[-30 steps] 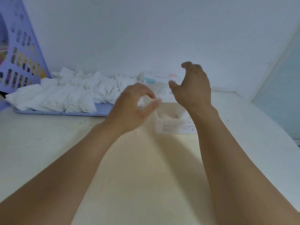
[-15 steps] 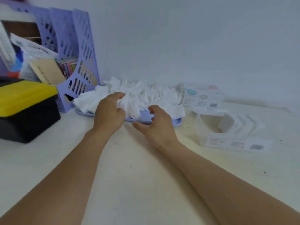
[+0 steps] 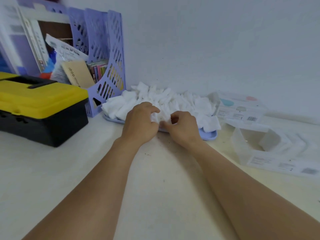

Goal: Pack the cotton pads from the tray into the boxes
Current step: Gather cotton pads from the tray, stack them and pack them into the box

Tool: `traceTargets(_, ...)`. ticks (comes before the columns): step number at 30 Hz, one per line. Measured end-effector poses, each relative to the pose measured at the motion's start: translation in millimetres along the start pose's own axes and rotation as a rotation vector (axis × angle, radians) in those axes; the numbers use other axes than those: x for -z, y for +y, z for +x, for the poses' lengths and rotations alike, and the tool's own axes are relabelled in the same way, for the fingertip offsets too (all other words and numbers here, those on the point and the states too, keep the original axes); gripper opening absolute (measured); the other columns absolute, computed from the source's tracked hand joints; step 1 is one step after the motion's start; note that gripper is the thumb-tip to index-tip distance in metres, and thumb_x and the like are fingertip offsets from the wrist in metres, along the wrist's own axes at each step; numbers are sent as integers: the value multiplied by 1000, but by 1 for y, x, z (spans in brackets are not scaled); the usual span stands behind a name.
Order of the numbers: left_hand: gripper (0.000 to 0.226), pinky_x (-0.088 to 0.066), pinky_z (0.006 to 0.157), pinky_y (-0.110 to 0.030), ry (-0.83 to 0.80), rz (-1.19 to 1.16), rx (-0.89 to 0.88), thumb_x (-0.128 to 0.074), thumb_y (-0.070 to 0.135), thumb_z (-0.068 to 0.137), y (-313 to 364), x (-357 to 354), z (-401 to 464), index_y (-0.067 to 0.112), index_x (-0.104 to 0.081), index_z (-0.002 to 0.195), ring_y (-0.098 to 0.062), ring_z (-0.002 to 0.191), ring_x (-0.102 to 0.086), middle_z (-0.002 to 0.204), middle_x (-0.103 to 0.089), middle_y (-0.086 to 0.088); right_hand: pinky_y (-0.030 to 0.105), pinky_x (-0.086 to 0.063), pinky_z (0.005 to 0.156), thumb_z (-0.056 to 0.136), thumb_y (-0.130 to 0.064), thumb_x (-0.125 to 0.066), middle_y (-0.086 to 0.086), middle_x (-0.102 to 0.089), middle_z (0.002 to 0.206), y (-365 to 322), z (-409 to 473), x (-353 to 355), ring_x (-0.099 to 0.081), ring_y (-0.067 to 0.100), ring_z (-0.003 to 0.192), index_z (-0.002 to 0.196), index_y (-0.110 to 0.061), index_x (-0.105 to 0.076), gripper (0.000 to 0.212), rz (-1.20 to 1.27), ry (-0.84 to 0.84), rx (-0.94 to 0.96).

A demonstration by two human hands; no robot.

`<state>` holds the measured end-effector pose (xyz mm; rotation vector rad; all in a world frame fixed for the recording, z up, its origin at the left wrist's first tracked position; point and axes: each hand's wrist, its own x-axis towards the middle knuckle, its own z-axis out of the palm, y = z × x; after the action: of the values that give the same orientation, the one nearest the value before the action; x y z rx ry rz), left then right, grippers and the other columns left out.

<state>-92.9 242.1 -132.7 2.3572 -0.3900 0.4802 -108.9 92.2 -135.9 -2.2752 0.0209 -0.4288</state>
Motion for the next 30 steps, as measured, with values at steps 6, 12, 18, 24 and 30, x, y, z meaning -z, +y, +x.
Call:
traceTargets(6,56,-37,104,-33,-17,23,5,-47,20,67,-2,-2,-2,9,-72,116,-29,125,-51,132,-59,-9,33,-27,55,78,-11,-61,5,-38,58,2,-3,13,-33,17,56,63,-5,-39,27,47,207,21)
traceTargets(12,38,-44,95,-22,292,-428,-64,-49,34,89,28,-9,-4,12,-69,113,-19,110,-61,114,-68,-2,30,-48,57,91,-9,-60,12,-65,71,-30,-23,98,-62,20,63,93,4,-66,14,359,-6,31)
traceTargets(18,21,-60,75,-46,-233,-1239,301,-54,24,102,106,-31,-43,12,-63,117,-30,99,-72,109,-73,-11,38,-57,71,99,-7,-58,6,-73,91,9,-62,129,-68,18,73,115,-15,-66,20,463,-163,-27)
traceTargets(24,31,-61,78,-32,-365,-1463,465,-45,17,106,126,-44,-45,7,-60,131,-23,96,-74,116,-73,-12,20,-52,85,80,-27,-82,-14,-52,128,28,-71,132,-60,-1,100,146,-38,-37,80,111,-105,166)
traceTargets(30,39,-57,70,-28,-687,-1688,623,-52,26,95,119,-28,-45,5,-62,127,-20,79,-67,98,-69,-13,25,-49,100,68,-17,-93,-17,-56,135,24,-74,133,-54,4,126,145,-30,-44,92,260,-32,362)
